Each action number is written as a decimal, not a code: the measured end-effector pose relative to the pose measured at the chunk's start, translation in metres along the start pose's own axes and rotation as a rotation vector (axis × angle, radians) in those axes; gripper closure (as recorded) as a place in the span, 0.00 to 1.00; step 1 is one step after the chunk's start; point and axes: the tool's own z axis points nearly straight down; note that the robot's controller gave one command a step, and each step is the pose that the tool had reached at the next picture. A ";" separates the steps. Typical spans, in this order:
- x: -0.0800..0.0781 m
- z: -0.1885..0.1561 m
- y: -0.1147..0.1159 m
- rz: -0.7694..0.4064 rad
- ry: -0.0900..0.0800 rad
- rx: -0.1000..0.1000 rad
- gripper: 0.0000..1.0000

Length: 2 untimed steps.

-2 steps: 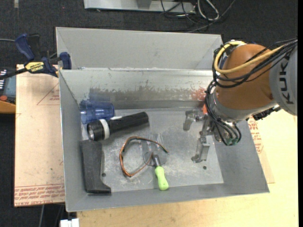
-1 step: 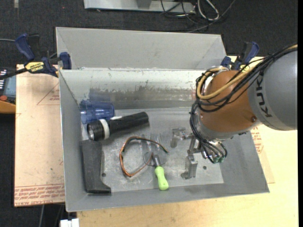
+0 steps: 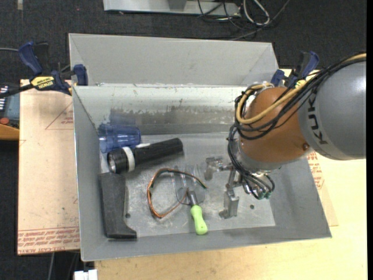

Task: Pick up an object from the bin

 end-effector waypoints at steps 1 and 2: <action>0.023 0.065 0.000 -0.034 -0.006 -0.001 0.00; 0.003 0.062 0.008 -0.008 0.002 0.000 0.00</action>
Offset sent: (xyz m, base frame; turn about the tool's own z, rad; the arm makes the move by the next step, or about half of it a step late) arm 0.0334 0.0285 -0.0582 0.0303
